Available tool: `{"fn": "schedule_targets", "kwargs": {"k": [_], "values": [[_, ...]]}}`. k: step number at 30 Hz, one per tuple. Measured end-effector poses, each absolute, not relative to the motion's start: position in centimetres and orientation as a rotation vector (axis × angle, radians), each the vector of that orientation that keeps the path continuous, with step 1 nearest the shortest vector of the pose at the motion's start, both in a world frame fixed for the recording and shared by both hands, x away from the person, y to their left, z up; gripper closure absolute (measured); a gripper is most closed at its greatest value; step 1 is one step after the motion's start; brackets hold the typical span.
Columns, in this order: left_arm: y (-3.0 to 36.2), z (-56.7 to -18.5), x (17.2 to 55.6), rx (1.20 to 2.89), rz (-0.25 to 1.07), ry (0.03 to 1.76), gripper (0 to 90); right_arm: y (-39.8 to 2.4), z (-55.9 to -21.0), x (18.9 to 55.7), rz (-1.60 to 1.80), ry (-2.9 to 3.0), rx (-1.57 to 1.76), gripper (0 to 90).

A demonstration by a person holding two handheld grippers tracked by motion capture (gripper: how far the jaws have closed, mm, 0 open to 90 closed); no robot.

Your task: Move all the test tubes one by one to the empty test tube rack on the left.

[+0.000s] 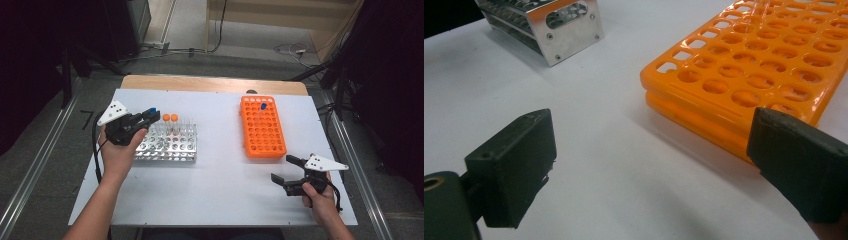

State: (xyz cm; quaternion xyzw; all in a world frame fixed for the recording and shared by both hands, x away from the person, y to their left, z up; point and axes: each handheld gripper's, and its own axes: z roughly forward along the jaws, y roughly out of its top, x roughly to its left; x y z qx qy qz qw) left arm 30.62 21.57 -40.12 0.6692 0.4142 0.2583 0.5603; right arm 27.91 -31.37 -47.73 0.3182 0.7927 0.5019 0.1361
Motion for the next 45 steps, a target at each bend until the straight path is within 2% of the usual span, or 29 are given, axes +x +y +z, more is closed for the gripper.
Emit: {"fn": "schedule_targets", "kwargs": {"k": [13, 24, 37, 45], "values": [[22.0, -40.9, 33.7, 1.501, 0.637, 1.058, 76.4, -31.6, -48.0, 28.1, 1.457, 2.296, 0.928, 4.1], [21.1, -41.9, 34.5, 1.566, 0.648, 1.078, 76.4, -32.0, -48.3, 28.2, 1.452, 2.290, 0.951, 4.1], [21.1, -43.6, 34.8, 1.595, 0.587, 1.134, 75.0, -32.1, -48.6, 28.6, 1.441, 2.292, 0.957, 4.2], [21.2, -43.4, 34.2, 1.575, 0.553, 1.149, 56.3, -32.1, -48.7, 28.6, 1.437, 2.298, 0.954, 4.1]]}}
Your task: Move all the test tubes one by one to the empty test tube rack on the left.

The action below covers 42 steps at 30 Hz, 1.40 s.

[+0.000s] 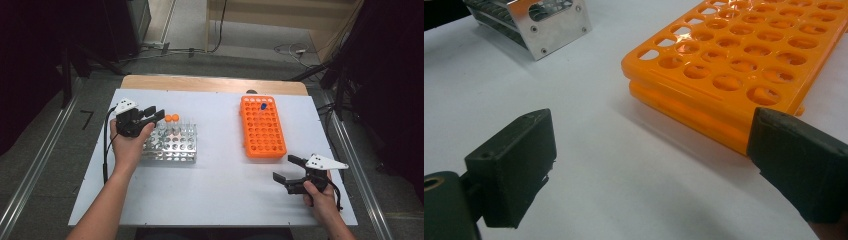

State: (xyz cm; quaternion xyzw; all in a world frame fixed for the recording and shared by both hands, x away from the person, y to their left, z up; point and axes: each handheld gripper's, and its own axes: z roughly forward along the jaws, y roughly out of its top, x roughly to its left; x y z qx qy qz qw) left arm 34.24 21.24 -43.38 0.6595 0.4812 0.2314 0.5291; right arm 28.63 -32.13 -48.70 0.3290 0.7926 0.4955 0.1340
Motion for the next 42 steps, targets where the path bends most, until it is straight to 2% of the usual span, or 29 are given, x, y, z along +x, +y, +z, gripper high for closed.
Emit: {"fn": "schedule_targets", "kwargs": {"k": [7, 13, 19, 26, 33, 42], "values": [[21.4, -42.5, 32.9, 1.537, 0.558, 1.139, 35.6, -32.2, -48.6, 28.7, 1.438, 2.287, 0.960, 4.2], [21.0, -42.3, 30.8, 1.543, 0.501, 1.078, 15.8, -32.1, -48.3, 28.9, 1.452, 2.266, 0.987, 4.2], [20.3, -42.4, 28.5, 1.564, 0.495, 1.029, 2.0, -31.4, -47.7, 29.1, 1.434, 2.257, 0.987, 4.1], [20.0, -42.5, 25.9, 1.549, 0.480, 0.986, 0.0, -30.9, -46.9, 30.0, 1.418, 2.234, 0.998, 4.2], [18.7, -44.0, 23.8, 1.560, 0.447, 0.953, 0.0, -30.5, -46.0, 31.8, 1.416, 2.211, 1.027, 4.1], [17.1, -45.9, 22.8, 1.614, 0.406, 0.930, 0.0, -28.8, -45.1, 34.9, 1.407, 2.208, 1.050, 4.2]]}}
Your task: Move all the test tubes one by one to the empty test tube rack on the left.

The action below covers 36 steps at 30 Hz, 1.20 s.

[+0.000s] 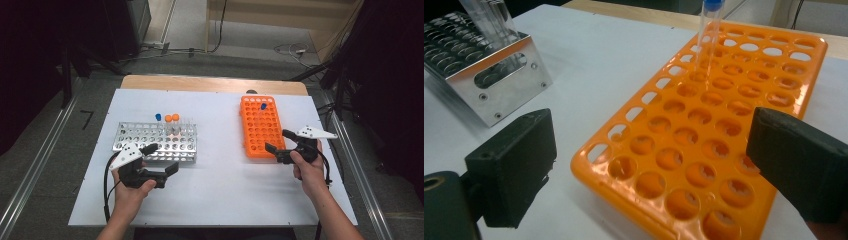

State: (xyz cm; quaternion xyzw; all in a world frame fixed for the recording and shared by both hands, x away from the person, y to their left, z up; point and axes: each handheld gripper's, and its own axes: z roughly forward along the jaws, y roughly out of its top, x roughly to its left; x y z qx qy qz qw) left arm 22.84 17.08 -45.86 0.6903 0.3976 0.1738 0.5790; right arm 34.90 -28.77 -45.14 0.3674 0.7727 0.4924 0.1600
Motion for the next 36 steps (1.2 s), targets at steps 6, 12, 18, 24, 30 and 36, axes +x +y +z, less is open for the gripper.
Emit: {"fn": "schedule_targets", "kwargs": {"k": [6, 12, 18, 24, 30, 36], "values": [[16.2, -46.2, 22.6, 1.633, 0.389, 0.914, 0.0, -27.7, -45.0, 36.9, 1.395, 2.214, 1.074, 4.3], [16.0, -46.3, 22.7, 1.631, 0.383, 0.923, 0.0, -27.0, -44.6, 39.0, 1.364, 2.215, 1.112, 5.2], [15.8, -46.4, 22.7, 1.633, 0.379, 0.923, 0.0, -26.4, -44.5, 40.8, 1.343, 2.202, 1.176, 13.0], [16.1, -46.4, 22.7, 1.629, 0.378, 0.932, 0.0, -25.4, -44.6, 42.3, 1.283, 2.195, 1.189, 32.1], [16.2, -46.4, 22.6, 1.625, 0.381, 0.937, 0.0, -24.9, -44.6, 43.8, 1.252, 2.198, 1.244, 46.1], [16.3, -46.4, 22.5, 1.625, 0.379, 0.938, 0.0, -24.2, -45.2, 44.9, 1.195, 2.216, 1.275, 56.8]]}}
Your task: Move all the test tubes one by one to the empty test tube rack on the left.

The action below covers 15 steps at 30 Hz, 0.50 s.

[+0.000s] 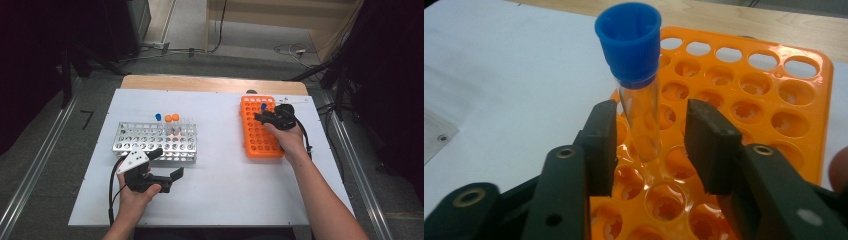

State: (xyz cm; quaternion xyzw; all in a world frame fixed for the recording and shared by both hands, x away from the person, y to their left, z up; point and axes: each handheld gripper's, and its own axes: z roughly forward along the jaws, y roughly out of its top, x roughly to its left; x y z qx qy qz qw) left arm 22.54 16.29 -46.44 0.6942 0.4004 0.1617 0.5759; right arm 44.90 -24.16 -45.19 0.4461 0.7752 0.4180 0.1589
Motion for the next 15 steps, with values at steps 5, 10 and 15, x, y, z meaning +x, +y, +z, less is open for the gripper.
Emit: {"fn": "schedule_targets", "kwargs": {"k": [5, 10, 15], "values": [[16.36, -46.51, 22.53, 1.628, 0.378, 0.937, 0.0, -23.82, -45.39, 45.34, 1.159, 2.226, 1.270, 65.6], [16.31, -46.55, 22.58, 1.630, 0.378, 0.938, 0.0, -23.36, -45.46, 45.45, 1.131, 2.237, 1.236, 68.7], [16.13, -46.50, 22.53, 1.631, 0.380, 0.934, 0.0, -23.27, -45.40, 45.17, 1.152, 2.235, 1.189, 74.3]]}}
